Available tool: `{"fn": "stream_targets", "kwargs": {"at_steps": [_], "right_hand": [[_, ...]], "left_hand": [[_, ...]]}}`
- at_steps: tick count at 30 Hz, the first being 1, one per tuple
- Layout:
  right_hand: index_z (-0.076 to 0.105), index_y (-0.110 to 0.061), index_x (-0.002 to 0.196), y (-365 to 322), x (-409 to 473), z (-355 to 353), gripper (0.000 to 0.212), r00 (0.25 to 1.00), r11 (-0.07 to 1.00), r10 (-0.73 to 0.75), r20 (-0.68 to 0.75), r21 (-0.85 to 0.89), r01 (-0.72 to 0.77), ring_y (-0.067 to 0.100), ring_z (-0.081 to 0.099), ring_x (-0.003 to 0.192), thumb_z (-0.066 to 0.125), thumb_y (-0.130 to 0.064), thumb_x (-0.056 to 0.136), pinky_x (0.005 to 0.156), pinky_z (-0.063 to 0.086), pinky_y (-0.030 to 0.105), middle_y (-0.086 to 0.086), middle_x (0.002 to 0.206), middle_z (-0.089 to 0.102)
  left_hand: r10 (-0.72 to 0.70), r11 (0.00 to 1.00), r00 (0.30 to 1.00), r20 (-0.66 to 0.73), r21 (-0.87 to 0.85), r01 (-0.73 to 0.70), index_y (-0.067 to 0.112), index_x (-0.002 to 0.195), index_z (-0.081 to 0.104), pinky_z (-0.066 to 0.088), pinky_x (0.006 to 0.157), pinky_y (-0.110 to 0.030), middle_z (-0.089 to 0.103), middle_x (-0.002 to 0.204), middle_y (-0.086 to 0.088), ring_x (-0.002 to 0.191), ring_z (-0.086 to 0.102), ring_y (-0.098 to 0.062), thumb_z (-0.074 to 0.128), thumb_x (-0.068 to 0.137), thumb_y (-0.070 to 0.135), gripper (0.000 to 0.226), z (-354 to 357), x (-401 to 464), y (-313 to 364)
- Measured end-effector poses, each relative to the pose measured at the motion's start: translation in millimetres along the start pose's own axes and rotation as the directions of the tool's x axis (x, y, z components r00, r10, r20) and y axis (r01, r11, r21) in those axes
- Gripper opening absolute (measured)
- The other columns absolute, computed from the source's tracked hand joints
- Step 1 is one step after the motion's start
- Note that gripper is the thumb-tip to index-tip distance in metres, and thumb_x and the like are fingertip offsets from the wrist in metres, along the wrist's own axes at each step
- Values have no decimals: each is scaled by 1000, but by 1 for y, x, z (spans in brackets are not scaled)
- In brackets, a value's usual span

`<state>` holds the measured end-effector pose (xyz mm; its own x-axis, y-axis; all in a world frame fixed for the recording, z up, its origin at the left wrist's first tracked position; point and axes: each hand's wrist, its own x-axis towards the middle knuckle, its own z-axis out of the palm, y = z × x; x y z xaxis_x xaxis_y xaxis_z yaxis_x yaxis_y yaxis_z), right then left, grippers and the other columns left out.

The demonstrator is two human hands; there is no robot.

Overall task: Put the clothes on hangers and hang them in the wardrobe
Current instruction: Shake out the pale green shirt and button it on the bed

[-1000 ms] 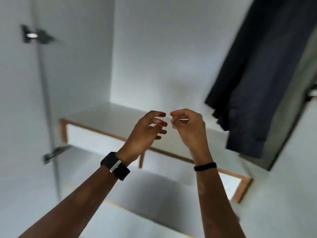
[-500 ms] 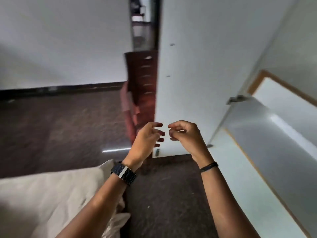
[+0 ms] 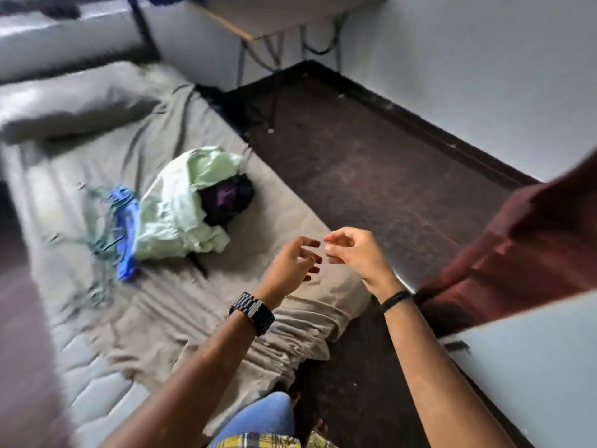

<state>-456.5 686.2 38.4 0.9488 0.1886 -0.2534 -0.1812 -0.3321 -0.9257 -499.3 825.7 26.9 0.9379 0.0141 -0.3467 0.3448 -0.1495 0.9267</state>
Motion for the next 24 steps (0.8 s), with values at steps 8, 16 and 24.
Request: {"fn": "stream_targets", "kwargs": {"at_steps": [8,16,24], "right_hand": [[63,0,97,-10,73,121,18,925,999,43,378,-29,-35,16,60,68,59,11,84,65,55,23,6,77,62],[65,-10,81,-7,195,239,20,873,980,126,471,-196,-35,17,59,61,62,10,79,61,53,28,8,69,64],[65,-9,86,-1,325,357,16,876,932,154,457,-363,25,20,61,68,58,5,80,75,58,39,4,72,61]], "left_hand": [[-155,983,947,-281,-134,121,19,100,55,47,66,-27,65,88,-4,73,62,-16,43,91,0,24,-95,12,-51],[-267,961,889,-371,-172,217,11,113,56,46,59,-23,68,90,-7,68,61,-14,45,89,2,27,-202,104,-99],[-301,946,783,-545,-71,315,12,119,55,50,82,-36,63,112,-14,91,59,-25,46,89,5,32,-323,217,-165]]}}
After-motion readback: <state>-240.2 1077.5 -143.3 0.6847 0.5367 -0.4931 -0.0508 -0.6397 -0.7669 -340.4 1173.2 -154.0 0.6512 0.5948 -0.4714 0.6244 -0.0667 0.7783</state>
